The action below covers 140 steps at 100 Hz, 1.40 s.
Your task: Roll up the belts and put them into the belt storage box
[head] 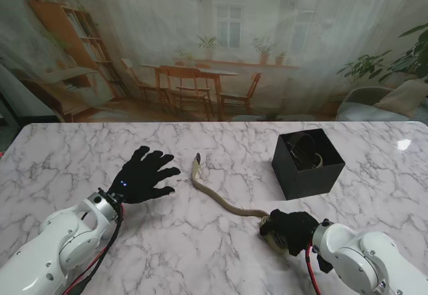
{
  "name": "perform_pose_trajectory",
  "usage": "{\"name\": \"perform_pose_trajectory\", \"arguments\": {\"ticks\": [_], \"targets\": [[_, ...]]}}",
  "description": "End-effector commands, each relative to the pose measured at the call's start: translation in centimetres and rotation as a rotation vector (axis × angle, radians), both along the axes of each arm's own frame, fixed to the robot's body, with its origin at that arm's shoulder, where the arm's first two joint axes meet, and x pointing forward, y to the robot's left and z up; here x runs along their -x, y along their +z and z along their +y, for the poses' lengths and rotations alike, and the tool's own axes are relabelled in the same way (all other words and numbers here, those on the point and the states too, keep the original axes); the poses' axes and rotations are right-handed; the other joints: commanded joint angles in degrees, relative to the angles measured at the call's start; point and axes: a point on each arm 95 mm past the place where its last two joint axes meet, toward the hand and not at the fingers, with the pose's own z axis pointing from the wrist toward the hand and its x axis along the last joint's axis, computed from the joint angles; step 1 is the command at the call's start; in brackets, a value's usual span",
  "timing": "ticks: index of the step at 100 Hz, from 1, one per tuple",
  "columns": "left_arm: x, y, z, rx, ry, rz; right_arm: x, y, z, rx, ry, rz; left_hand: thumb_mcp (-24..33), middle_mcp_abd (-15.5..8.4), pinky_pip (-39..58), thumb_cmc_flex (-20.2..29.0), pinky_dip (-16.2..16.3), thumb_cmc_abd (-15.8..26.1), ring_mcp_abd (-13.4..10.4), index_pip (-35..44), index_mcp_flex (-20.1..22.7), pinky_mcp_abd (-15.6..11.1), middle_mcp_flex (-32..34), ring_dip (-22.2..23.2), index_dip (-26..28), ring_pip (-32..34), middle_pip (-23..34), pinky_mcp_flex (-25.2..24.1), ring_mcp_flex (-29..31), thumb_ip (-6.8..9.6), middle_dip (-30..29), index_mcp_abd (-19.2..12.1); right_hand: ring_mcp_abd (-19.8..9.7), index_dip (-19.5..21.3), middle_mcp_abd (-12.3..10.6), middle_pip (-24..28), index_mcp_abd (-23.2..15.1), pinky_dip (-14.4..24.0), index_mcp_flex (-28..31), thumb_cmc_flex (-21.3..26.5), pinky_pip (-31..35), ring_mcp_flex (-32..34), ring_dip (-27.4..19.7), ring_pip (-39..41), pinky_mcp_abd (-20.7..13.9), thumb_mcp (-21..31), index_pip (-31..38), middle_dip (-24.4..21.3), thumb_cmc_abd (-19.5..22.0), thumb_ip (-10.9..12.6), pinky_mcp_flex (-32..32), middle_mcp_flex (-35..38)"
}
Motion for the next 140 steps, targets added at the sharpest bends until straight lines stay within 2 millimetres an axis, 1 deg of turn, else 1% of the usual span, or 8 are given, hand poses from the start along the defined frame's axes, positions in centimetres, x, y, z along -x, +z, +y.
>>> {"name": "perform_pose_trajectory", "arguments": {"ticks": [1, 18, 41, 52, 74, 98, 120, 140], "targets": [[0.0, -0.2, -0.1, -0.008, -0.003, 0.011, 0.3, 0.0, 0.0, 0.021, 0.000, -0.001, -1.5, 0.6, -2.4, 0.2, 0.6, 2.9, 0.1, -0.4, -1.2, 2.2, -1.4, 0.2, 0.1, -1.6, -0.7, -1.2, 0.3, 0.11, 0.5, 0.6, -3.6, 1.5, -10.4, 0.7, 8.4, -2.4, -2.8, 5.8, 2.6, 0.0, -1.1, -1.4, -1.8, 9.3, 0.1, -0.2, -3.3, -4.1, -0.4, -1.8], [0.0, -0.2, -0.1, -0.007, -0.005, 0.012, 0.4, -0.3, 0.0, 0.036, 0.007, -0.030, -1.5, 0.6, -2.4, 0.3, 0.6, 2.8, 0.1, -0.4, -1.2, 2.2, -1.4, 0.2, 0.1, -1.6, -0.6, -1.1, 0.3, 0.11, 0.5, 0.6, -3.4, 0.5, -16.3, 0.5, 1.8, -3.3, -5.7, 10.5, 6.0, 2.7, 2.0, 2.1, -2.4, 8.7, 5.3, -0.2, -7.6, -13.5, -0.3, -0.7], [0.0, -0.2, -0.2, -0.002, -0.004, 0.015, 0.2, -1.4, 0.0, 0.040, 0.007, -0.082, -1.5, 0.5, -2.5, 0.3, 0.6, 2.9, 0.1, -0.5, -1.5, 2.1, -1.5, 0.2, 0.0, -1.6, -0.6, -1.0, 0.3, 0.11, 0.5, 0.6, -3.3, -3.6, -21.0, 0.4, -3.3, 1.4, -1.3, -0.9, 6.2, 8.9, 8.3, 6.2, -7.3, -2.9, 15.9, 0.1, 6.6, -4.9, 7.7, 2.9], [0.0, -0.2, -0.2, -0.001, -0.003, 0.016, 0.0, -2.0, 0.0, 0.031, 0.002, -0.101, -1.6, 0.6, -2.5, 0.2, 0.6, 2.9, 0.1, -0.5, -1.5, 2.2, -1.5, 0.2, 0.0, -1.6, -0.6, -1.1, 0.3, 0.11, 0.4, 0.5, -2.9, -1.0, -22.0, 0.6, -5.4, 17.3, 5.0, -4.4, 1.0, 10.9, 10.9, 8.4, -10.3, -13.0, 20.6, 0.5, 6.8, -6.0, 11.5, 5.4], [0.0, -0.2, -0.2, 0.001, -0.003, 0.017, -0.2, -2.4, 0.1, 0.016, 0.000, -0.127, -1.6, 0.5, -2.5, 0.2, 0.6, 2.9, 0.1, -0.5, -1.6, 2.1, -1.6, 0.2, 0.0, -1.6, -0.7, -1.1, 0.3, 0.09, 0.4, 0.5, -3.2, 4.4, -22.3, 1.2, -14.3, 20.7, 6.5, -6.3, 2.5, 13.4, 13.8, 12.9, -10.3, -15.6, 36.8, 0.9, 6.2, -6.3, 13.5, 11.0], [0.0, -0.2, -0.1, -0.002, -0.003, 0.016, -0.1, -2.4, 0.3, -0.017, -0.022, -0.110, -1.5, 0.6, -2.5, 0.4, 0.6, 3.0, 0.1, -0.5, -1.5, 2.1, -1.5, 0.2, 0.0, -1.6, -0.6, -1.0, 0.3, 0.10, 0.5, 0.5, -1.8, 3.4, -16.7, 1.3, -6.4, 4.4, 8.5, 2.3, 7.1, 11.7, 12.3, 10.3, -4.2, 3.3, 26.2, 1.1, 5.2, -6.0, 9.9, 10.8], [0.0, -0.2, -0.1, -0.006, -0.004, 0.016, 0.1, -2.0, 0.3, -0.042, -0.031, -0.106, -1.5, 0.5, -2.5, 0.7, 0.6, 2.9, 0.1, -0.5, -1.5, 2.1, -1.5, 0.2, 0.0, -1.6, -0.6, -1.0, 0.3, 0.11, 0.5, 0.4, 2.8, -1.5, -15.7, -0.1, -7.6, -1.2, 14.3, 3.5, 6.9, 11.7, 7.1, 5.9, 2.0, 4.8, 22.3, 0.4, 4.2, -4.5, 12.4, 13.1], [0.0, -0.2, -0.1, -0.006, -0.005, 0.014, 0.1, -2.2, 0.4, -0.067, -0.069, -0.107, -1.5, 0.5, -2.5, 0.8, 0.6, 2.9, 0.1, -0.4, -1.5, 2.1, -1.5, 0.2, 0.0, -1.5, -0.5, -1.0, 0.3, 0.10, 0.5, 0.4, 8.5, -3.4, -13.7, -2.3, -11.9, 5.9, 20.4, 3.0, 6.1, 12.7, 4.8, 8.9, 3.4, 2.5, 21.1, -0.3, 10.8, 0.2, 18.8, 16.3]]}}
